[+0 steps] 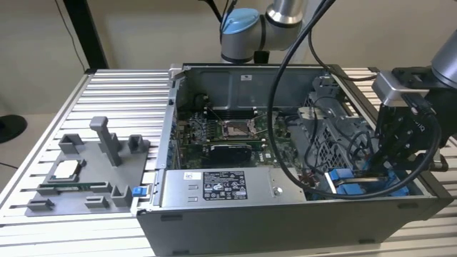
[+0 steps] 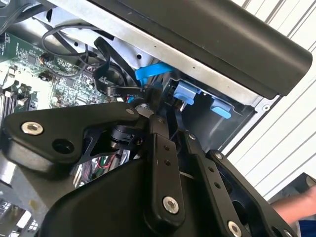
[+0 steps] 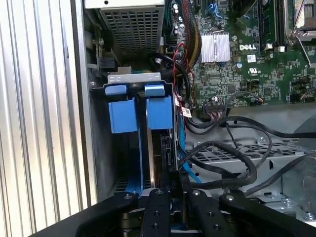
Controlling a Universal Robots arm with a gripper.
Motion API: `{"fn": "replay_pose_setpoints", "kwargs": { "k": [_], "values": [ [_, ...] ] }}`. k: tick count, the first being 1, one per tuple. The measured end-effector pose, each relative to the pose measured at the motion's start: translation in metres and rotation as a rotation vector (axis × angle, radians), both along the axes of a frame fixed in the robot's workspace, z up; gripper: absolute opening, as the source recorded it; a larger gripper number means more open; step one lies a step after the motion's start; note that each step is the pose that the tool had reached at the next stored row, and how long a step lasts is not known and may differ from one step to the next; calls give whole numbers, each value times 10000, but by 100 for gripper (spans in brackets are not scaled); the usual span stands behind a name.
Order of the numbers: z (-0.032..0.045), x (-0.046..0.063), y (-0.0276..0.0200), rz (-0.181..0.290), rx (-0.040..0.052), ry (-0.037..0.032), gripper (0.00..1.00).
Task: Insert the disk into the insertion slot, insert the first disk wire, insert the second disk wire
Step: 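Insert the first disk wire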
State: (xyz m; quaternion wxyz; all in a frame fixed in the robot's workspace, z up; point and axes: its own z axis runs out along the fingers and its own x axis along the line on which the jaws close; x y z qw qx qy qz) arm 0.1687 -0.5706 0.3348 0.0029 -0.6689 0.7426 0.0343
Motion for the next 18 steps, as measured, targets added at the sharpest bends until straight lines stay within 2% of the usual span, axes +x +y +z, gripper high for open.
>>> {"fn": "replay_pose_setpoints", "kwargs": {
  "k": [5,13,14,18],
  "values": [
    [-34,0,-1,-46,21,0,0],
    [-36,0,-1,-47,39,1,0],
    [-17,0,-1,-47,35,1,100],
    [66,1,-1,-45,25,0,100]
  ]
}}
